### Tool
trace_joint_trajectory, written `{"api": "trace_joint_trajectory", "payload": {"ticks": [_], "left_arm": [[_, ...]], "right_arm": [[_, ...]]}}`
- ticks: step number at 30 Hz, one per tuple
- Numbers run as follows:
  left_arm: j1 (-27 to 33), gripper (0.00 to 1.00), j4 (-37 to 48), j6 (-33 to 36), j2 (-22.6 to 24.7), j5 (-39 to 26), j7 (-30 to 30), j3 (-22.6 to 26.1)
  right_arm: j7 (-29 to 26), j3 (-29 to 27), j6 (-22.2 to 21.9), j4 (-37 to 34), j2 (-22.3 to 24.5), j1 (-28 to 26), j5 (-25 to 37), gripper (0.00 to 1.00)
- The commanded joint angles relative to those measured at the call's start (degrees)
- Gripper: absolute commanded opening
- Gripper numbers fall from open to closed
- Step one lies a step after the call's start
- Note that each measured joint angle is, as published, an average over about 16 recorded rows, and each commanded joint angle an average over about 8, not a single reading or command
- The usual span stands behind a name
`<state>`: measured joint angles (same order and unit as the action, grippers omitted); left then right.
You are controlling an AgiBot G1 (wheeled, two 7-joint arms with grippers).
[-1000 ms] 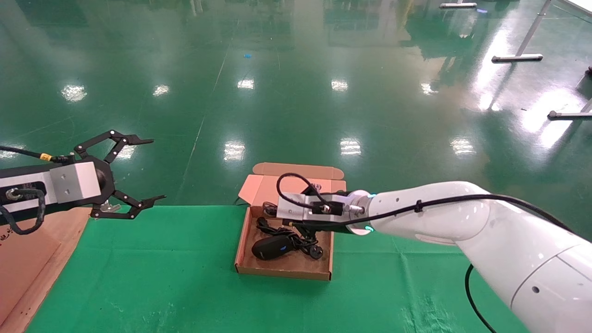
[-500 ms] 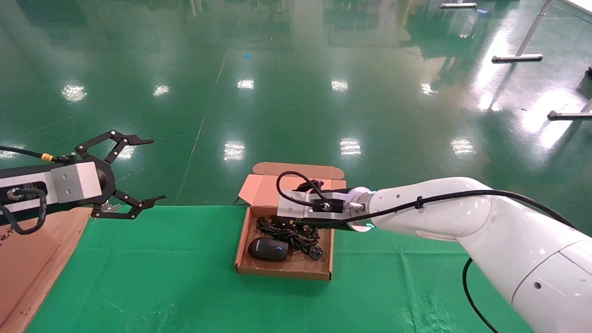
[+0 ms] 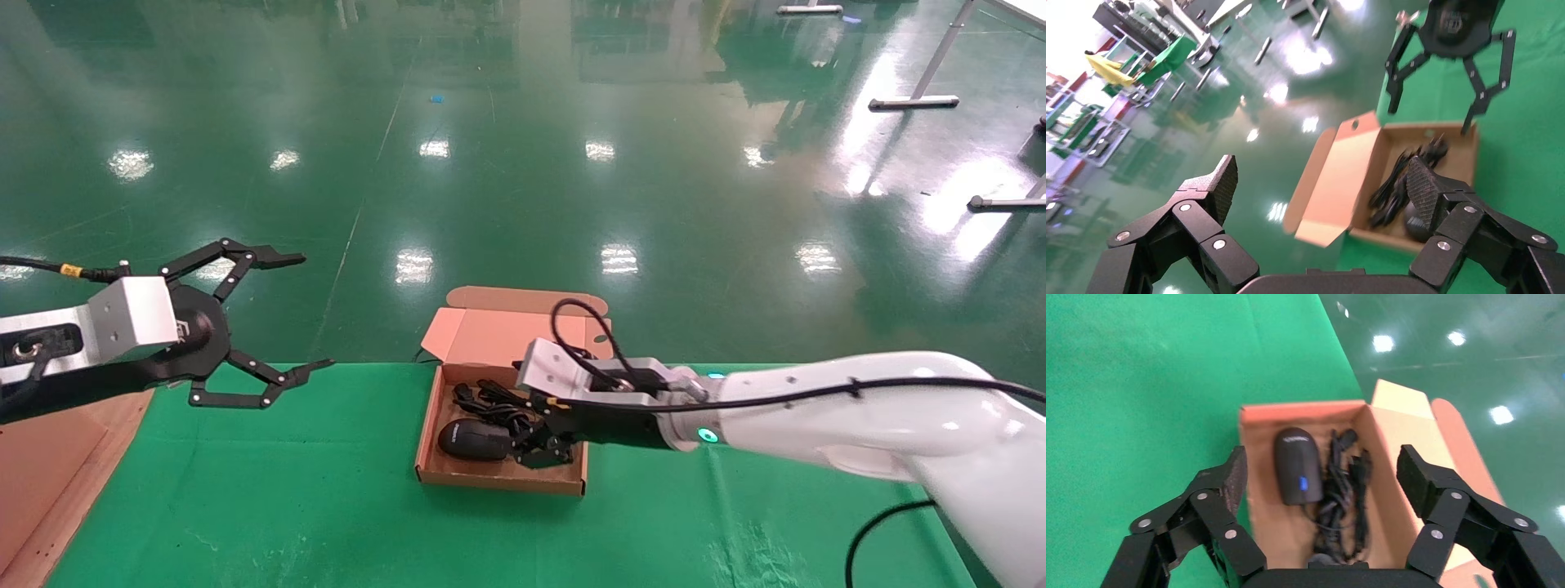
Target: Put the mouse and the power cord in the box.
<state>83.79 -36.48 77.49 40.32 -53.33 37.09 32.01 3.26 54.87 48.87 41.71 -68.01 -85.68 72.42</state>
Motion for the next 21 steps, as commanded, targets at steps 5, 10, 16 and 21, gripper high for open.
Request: {"api": "trace_joint_trajectory", "payload": {"ticks": [5, 10, 16, 21], "left_arm": [[-3.00, 1.00, -5.01, 1.11, -0.72, 1.55, -6.46, -2.16], [-5.50, 1.00, -9.17, 2.03, -1.31, 2.84, -11.83, -3.95], [-8.50, 1.00, -14.19, 3.14, -2.03, 4.38, -18.29, -6.11], [-11.02, 1.00, -18.39, 4.07, -2.63, 5.68, -23.71, -7.92]], "right_arm": [[-1.85, -5.13, 4.86, 4.21, 4.36, 3.19, -4.04, 1.00], [-3.39, -9.40, 8.91, 7.71, 7.98, 5.83, -7.39, 1.00], [-5.24, -14.53, 13.77, 11.92, 12.34, 9.02, -11.43, 1.00], [-6.79, -18.84, 17.85, 15.45, 16.00, 11.69, -14.82, 1.00]]}}
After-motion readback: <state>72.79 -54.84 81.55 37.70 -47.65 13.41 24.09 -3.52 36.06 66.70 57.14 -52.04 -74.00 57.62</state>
